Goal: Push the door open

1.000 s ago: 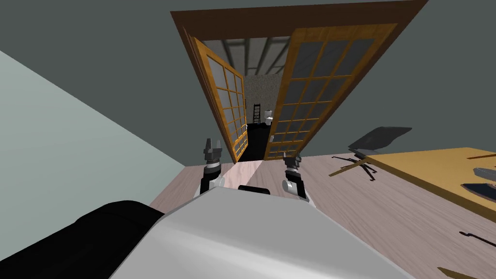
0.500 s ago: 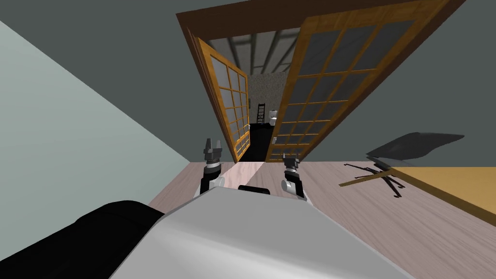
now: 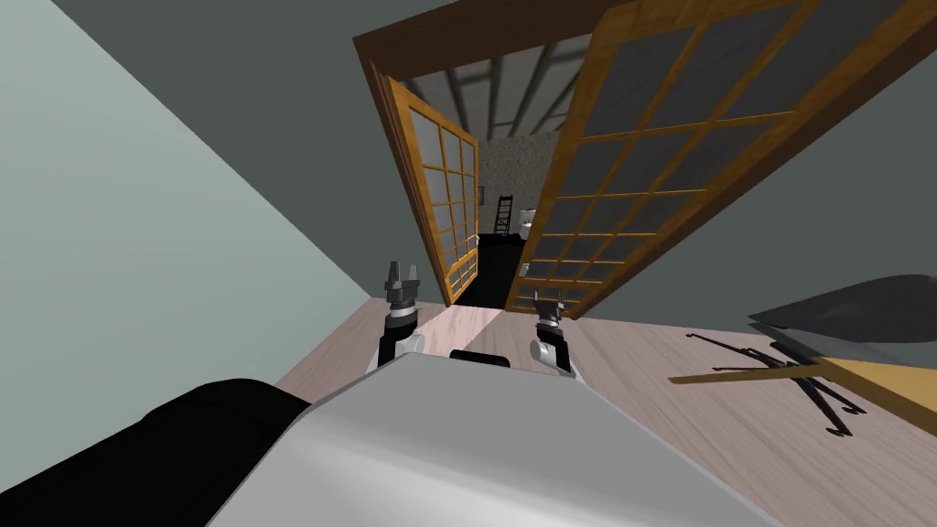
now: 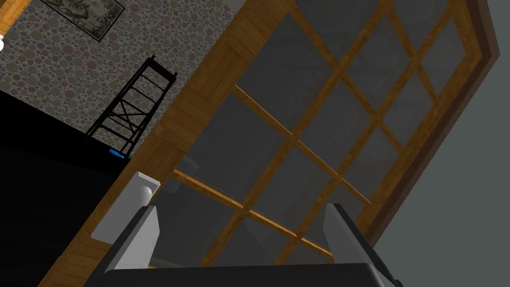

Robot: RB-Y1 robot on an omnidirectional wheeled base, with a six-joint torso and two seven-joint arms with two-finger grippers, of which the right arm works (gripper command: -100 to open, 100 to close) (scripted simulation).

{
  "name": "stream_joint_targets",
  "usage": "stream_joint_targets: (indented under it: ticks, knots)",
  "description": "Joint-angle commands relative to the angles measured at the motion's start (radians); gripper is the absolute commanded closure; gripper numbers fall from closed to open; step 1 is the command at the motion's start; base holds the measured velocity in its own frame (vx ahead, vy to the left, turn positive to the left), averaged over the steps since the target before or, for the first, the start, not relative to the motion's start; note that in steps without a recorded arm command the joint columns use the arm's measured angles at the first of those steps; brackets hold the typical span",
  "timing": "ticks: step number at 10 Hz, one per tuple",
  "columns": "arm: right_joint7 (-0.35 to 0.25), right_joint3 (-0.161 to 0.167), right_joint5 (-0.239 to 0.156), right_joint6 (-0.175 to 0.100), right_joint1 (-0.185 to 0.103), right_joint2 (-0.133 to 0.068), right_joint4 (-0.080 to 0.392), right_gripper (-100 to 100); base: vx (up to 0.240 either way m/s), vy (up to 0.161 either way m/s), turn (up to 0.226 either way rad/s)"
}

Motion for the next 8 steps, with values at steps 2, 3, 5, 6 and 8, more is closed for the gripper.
stream_joint_targets:
  ticks: [2,3,5,6,8]
  knots:
    - [-0.034,0.001,-0.024,-0.018,-0.018,0.005,0.05,-100,0.059,-0.114,0.138]
    - [-0.047,0.001,-0.033,-0.025,-0.025,0.007,0.069,-100,0.031,-0.093,0.183]
    - [-0.084,0.001,-0.059,-0.044,-0.045,0.011,0.125,-100,0.04,-0.111,0.202]
    - [-0.096,0.001,-0.068,-0.051,-0.052,0.012,0.143,-100,0.052,-0.124,0.235]
    - [-0.132,0.001,-0.093,-0.07,-0.071,0.018,0.197,-100,0.049,-0.136,0.191]
